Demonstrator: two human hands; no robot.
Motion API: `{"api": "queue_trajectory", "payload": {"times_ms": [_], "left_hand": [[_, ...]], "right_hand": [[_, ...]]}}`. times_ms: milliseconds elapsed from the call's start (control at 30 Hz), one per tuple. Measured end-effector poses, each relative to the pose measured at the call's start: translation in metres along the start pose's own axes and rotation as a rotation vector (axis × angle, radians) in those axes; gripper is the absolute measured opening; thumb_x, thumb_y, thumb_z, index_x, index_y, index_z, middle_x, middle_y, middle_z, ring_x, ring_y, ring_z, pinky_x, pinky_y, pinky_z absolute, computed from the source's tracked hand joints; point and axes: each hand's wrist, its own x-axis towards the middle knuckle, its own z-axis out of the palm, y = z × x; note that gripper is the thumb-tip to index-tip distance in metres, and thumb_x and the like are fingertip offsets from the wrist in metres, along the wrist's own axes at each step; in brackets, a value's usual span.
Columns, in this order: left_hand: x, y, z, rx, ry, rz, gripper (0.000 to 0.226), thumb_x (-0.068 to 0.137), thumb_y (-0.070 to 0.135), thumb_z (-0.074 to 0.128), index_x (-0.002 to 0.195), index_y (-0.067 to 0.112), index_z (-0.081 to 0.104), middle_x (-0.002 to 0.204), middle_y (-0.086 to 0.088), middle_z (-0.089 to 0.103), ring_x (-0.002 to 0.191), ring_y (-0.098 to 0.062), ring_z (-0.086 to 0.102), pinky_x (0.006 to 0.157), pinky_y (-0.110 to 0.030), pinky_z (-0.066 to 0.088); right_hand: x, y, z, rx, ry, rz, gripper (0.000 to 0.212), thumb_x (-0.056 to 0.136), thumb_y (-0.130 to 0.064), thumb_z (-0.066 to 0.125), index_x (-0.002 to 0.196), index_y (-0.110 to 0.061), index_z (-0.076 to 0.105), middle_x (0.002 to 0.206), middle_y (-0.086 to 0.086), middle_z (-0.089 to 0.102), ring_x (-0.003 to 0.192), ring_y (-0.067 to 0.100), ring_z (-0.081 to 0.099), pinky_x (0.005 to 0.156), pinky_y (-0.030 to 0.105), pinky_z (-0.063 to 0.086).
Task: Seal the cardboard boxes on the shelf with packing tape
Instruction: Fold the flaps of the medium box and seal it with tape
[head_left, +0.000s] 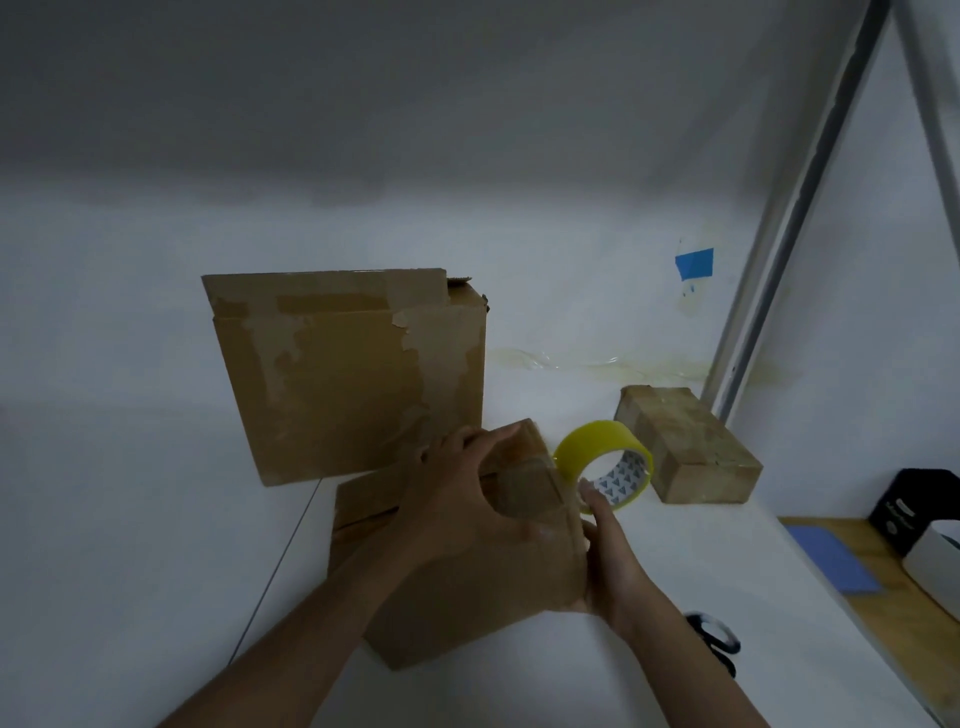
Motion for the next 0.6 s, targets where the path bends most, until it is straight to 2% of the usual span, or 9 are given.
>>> {"api": "queue_trajectory", "payload": {"times_ms": [67, 133, 200, 233, 267, 367, 467, 533, 600], "left_hand": [[-0.003, -0.008, -0.005, -0.095, 0.051, 0.015, 0.114, 0.049, 0.082, 0.074, 0.149, 0.048, 0.030, 0.143, 0.012, 0.039, 0.127, -0.010, 0.039, 0.108, -0.036, 0.038], [-0.005, -0.018, -0.007, -0.209, 0.110, 0.020, 0.112, 0.048, 0.085, 0.072, 0.147, 0.049, 0.033, 0.140, 0.015, 0.040, 0.127, -0.009, 0.042, 0.106, -0.042, 0.043], [-0.007, -0.028, -0.007, -0.304, 0.154, 0.025, 0.107, 0.052, 0.084, 0.073, 0.145, 0.054, 0.031, 0.140, 0.019, 0.042, 0.129, -0.006, 0.043, 0.105, -0.042, 0.046], [-0.009, -0.031, -0.007, -0.351, 0.178, 0.037, 0.103, 0.054, 0.084, 0.073, 0.144, 0.056, 0.031, 0.141, 0.020, 0.043, 0.129, -0.003, 0.044, 0.105, -0.036, 0.047], [-0.011, -0.032, -0.007, -0.402, 0.198, 0.043, 0.099, 0.055, 0.084, 0.071, 0.141, 0.058, 0.032, 0.141, 0.021, 0.044, 0.129, 0.001, 0.044, 0.104, -0.025, 0.046], [-0.021, -0.028, -0.013, -0.546, 0.236, -0.010, 0.093, 0.050, 0.087, 0.068, 0.131, 0.054, 0.035, 0.133, 0.026, 0.045, 0.119, 0.020, 0.044, 0.090, -0.001, 0.039], [-0.029, -0.030, -0.023, -0.619, 0.205, -0.073, 0.105, 0.036, 0.088, 0.070, 0.125, 0.051, 0.030, 0.127, 0.033, 0.038, 0.106, 0.034, 0.040, 0.083, 0.006, 0.036], [-0.029, -0.036, -0.037, -0.687, 0.126, -0.106, 0.113, 0.033, 0.088, 0.073, 0.129, 0.048, 0.032, 0.127, 0.034, 0.039, 0.113, 0.024, 0.043, 0.082, 0.002, 0.040], [-0.028, -0.039, -0.051, -0.737, 0.085, -0.091, 0.110, 0.040, 0.076, 0.081, 0.135, 0.042, 0.035, 0.128, 0.029, 0.046, 0.120, 0.012, 0.049, 0.083, -0.005, 0.047]], "right_hand": [[-0.004, -0.012, 0.007, -0.071, 0.020, -0.059, 0.077, 0.070, -0.083, 0.054, 0.118, -0.023, 0.062, 0.102, 0.016, 0.074, 0.096, 0.038, 0.070, 0.086, 0.060, 0.053], [-0.014, -0.028, 0.014, -0.190, 0.018, -0.105, 0.074, 0.074, -0.083, 0.047, 0.119, -0.026, 0.062, 0.109, 0.011, 0.072, 0.100, 0.031, 0.068, 0.087, 0.049, 0.056], [-0.027, -0.047, 0.023, -0.311, 0.026, -0.149, 0.061, 0.083, -0.076, 0.040, 0.116, -0.028, 0.061, 0.110, 0.006, 0.068, 0.095, 0.022, 0.065, 0.073, 0.033, 0.054], [-0.032, -0.058, 0.027, -0.366, 0.038, -0.180, 0.056, 0.086, -0.074, 0.039, 0.111, -0.029, 0.060, 0.106, 0.004, 0.067, 0.090, 0.018, 0.064, 0.068, 0.029, 0.050], [-0.038, -0.066, 0.033, -0.423, 0.045, -0.217, 0.058, 0.084, -0.076, 0.039, 0.108, -0.028, 0.060, 0.103, 0.002, 0.067, 0.088, 0.017, 0.063, 0.068, 0.029, 0.049], [-0.039, -0.077, 0.048, -0.705, 0.140, -0.339, 0.095, 0.065, -0.095, 0.032, 0.126, -0.025, 0.056, 0.120, 0.003, 0.063, 0.106, 0.024, 0.061, 0.095, 0.042, 0.048], [-0.044, -0.082, 0.063, -1.014, 0.204, -0.422, 0.082, 0.084, -0.081, 0.022, 0.135, -0.022, 0.047, 0.131, 0.006, 0.056, 0.113, 0.028, 0.055, 0.090, 0.037, 0.042], [-0.049, -0.085, 0.072, -1.196, 0.213, -0.468, 0.076, 0.087, -0.077, 0.019, 0.135, -0.024, 0.046, 0.131, 0.007, 0.056, 0.114, 0.030, 0.054, 0.083, 0.037, 0.038], [-0.056, -0.089, 0.083, -1.336, 0.221, -0.522, 0.065, 0.092, -0.070, 0.022, 0.131, -0.025, 0.047, 0.125, 0.010, 0.056, 0.111, 0.034, 0.055, 0.083, 0.040, 0.042]]}}
